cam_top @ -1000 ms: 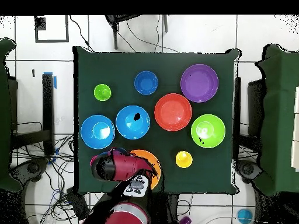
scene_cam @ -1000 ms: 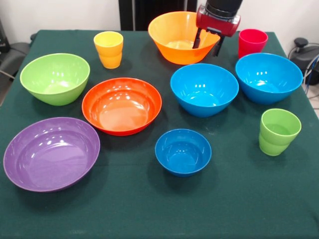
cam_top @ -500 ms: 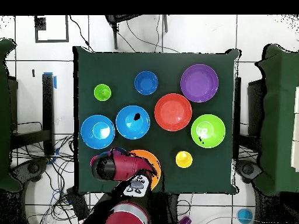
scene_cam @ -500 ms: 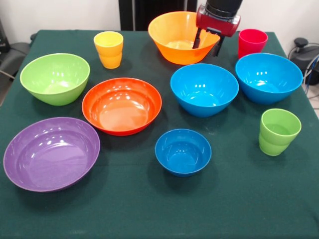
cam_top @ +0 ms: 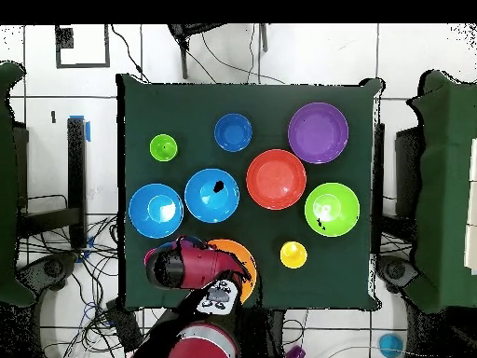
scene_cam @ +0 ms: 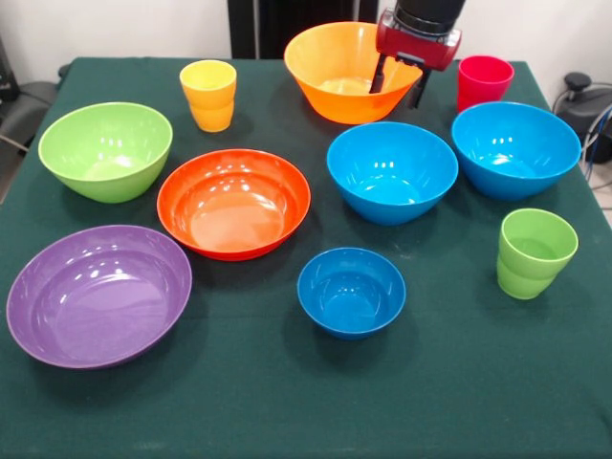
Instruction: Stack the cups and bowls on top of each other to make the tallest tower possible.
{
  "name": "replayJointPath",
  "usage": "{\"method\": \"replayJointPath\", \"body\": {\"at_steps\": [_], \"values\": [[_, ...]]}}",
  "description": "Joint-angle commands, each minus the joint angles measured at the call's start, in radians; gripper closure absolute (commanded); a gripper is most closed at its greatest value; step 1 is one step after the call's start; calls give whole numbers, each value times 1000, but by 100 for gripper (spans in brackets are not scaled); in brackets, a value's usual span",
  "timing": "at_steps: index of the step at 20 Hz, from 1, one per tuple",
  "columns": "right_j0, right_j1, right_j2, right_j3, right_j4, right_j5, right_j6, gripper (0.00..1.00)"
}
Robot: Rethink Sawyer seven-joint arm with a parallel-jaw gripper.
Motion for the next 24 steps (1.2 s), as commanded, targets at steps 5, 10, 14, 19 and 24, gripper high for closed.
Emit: {"method": "replayJointPath", "body": {"at_steps": [5,10,14,19,24], "values": [[-8,23,99,3,-31,-30,116,0],[-10,21,101,10,-38,-66,122,100],[6,23,86,1,-30,-52,126,100],[11,17,86,0,-22,-34,128,100],[10,4,88,3,-21,-17,124,100]]}}
